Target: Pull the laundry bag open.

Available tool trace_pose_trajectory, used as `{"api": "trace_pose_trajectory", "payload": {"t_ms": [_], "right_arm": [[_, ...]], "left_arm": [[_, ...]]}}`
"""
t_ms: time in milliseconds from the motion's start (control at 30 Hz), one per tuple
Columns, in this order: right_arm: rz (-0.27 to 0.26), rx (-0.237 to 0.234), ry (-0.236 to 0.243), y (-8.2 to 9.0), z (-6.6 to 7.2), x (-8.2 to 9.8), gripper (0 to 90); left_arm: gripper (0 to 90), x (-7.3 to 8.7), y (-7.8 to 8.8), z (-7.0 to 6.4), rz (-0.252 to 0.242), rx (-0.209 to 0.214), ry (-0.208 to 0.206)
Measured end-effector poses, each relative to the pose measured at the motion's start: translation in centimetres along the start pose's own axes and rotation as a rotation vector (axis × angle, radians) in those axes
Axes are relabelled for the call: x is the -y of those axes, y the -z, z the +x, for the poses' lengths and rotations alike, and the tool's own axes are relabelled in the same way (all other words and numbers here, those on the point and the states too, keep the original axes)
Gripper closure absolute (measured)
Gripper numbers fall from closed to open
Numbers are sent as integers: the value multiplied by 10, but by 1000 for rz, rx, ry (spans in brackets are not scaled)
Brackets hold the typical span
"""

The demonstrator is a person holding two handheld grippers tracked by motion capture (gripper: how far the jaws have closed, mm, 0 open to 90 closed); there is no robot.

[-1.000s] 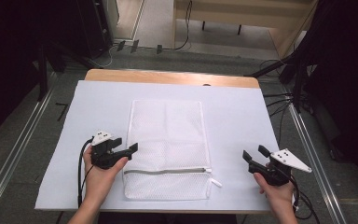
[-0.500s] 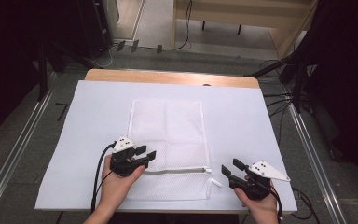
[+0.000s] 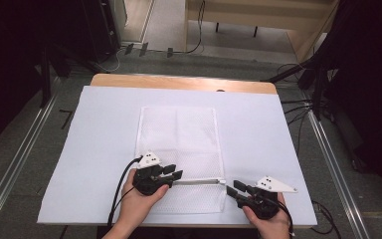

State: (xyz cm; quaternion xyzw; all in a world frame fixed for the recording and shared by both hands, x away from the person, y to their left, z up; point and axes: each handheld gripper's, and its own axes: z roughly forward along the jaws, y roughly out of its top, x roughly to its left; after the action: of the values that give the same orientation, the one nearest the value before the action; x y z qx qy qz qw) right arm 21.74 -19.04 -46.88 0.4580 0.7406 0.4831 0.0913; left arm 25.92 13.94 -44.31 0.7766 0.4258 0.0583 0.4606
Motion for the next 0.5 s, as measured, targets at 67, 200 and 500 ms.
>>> {"api": "trace_pose_trajectory", "payload": {"t_ms": [67,200,500], "right_arm": [[18,-6,-2,-2,-1,1,602],[58,-26,-12,-6,-3,3,605],[87,-10,0,-25,0,4,580]], "left_arm": [[652,0,-3,-4,9,12,-6],[689,0,-10,-11,25,26,-22],[732,-1,-16,-15,32,46,-27]]}}
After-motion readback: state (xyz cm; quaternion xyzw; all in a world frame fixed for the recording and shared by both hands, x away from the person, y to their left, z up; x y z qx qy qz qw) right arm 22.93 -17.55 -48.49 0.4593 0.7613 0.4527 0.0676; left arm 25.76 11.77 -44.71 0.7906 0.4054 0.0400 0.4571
